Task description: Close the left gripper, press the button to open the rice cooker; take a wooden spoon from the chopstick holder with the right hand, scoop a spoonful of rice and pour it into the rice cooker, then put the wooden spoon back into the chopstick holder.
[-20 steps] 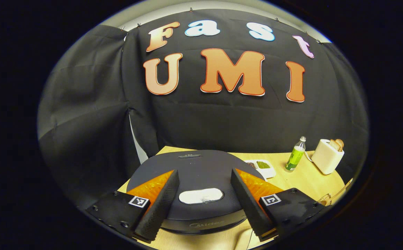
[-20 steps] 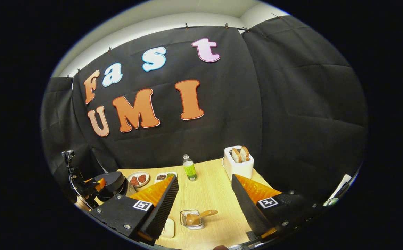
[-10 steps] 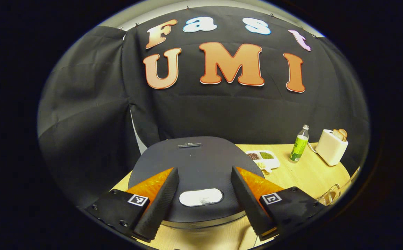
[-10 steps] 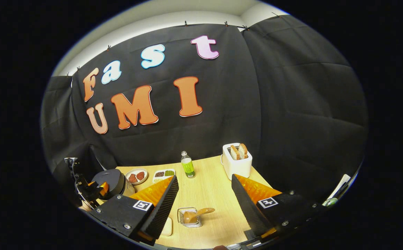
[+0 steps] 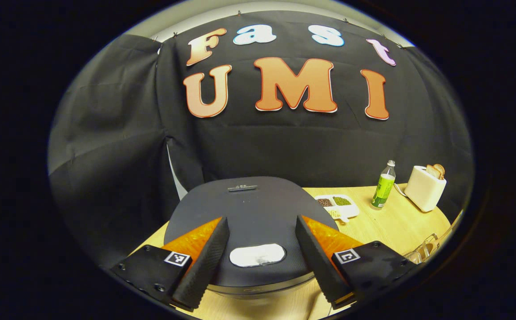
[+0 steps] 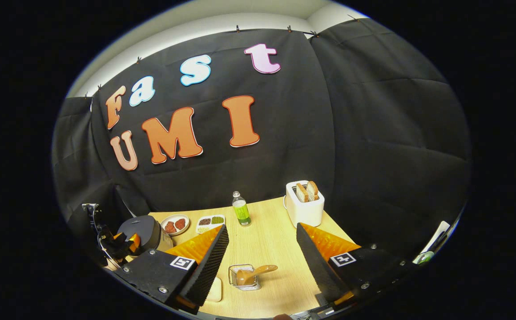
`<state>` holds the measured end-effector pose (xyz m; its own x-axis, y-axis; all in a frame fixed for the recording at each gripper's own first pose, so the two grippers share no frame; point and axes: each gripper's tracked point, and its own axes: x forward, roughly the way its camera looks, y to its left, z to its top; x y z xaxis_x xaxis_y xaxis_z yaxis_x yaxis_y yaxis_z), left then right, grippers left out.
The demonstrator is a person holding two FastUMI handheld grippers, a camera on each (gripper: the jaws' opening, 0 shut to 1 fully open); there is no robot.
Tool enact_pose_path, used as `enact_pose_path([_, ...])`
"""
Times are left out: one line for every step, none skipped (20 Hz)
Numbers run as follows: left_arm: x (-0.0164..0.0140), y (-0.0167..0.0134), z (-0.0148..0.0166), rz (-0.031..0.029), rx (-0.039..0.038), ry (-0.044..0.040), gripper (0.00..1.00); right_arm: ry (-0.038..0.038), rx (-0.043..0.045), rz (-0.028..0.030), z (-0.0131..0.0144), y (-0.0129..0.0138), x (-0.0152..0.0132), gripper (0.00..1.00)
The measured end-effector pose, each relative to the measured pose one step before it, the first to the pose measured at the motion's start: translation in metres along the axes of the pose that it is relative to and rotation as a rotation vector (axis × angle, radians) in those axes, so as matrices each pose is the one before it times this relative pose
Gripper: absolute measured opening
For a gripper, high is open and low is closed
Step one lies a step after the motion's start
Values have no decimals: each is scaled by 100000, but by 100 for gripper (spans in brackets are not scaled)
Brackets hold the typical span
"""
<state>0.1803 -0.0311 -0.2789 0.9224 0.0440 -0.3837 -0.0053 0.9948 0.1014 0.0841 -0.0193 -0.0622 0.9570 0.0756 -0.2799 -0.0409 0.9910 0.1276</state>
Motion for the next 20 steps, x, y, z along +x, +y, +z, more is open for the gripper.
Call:
enact_pose_path([-104,-34,-299,-1261,-415,3363,100,-487,-545,-238,219,-40,-72,95])
enact_pose_path([-391,-12,41,-939,-1805,2832,94,-774,-663,-161,254,-62,-118,95])
enact_pose_path([-825,143,774,-662,-2100,766,100,-1036,-496,6,380,134,47,95])
enact_pose_path([-861,244,1007,-38,-1572,243,94,-1101,-469,275,584,119,13,95])
enact_pose_path([-1027,-15,1199,-1279,-1571,-263,94,-1040,-429,225,442,111,28,95])
enact_pose_path([-1140,-74,1476,-1149,-1631,-741,94,-1097,-534,285,511,113,45,95])
enact_pose_path([-1163,98,1544,-766,-736,-1197,100,-1070,-565,263,439,47,-172,95])
enact_pose_path([-1357,299,1838,-64,155,-2433,100,-877,-551,51,517,50,-89,95])
enact_pose_path([-1234,455,2019,875,1147,-3510,99,-1124,-418,276,366,38,41,95])
enact_pose_path([-1270,627,2042,1503,1195,-3875,99,-1376,-423,471,734,209,-60,95])
enact_pose_path([-1393,536,2137,999,130,-3440,94,-1359,-659,510,634,223,-28,95])
enact_pose_path([-1286,225,1902,579,-1363,-2900,97,-1363,-851,210,588,179,-78,95])
enact_pose_path([-1430,217,2147,9,-1867,-3287,100,-1444,-1133,66,639,85,-8,95])
enact_pose_path([-1244,205,2046,66,-1391,-3429,98,-1668,-1334,9,597,88,-128,95])
enact_pose_path([-1467,1124,2517,440,-477,-4219,99,-1623,-1368,-31,589,123,-131,95])
enact_pose_path([-1134,545,2026,1042,385,-3943,99,-1575,-1241,148,665,131,-187,95])
enact_pose_path([-1074,434,1870,844,559,-3322,100,-1474,-1030,261,633,109,-369,95])
enact_pose_path([-855,318,1574,471,603,-2527,100,-1272,-718,308,464,131,-247,95])
enact_pose_path([-975,313,1064,728,495,-1592,94,-1016,-428,627,206,206,-141,95])
enact_pose_path([-709,431,697,605,318,-865,94,-501,-158,548,145,160,-40,95])
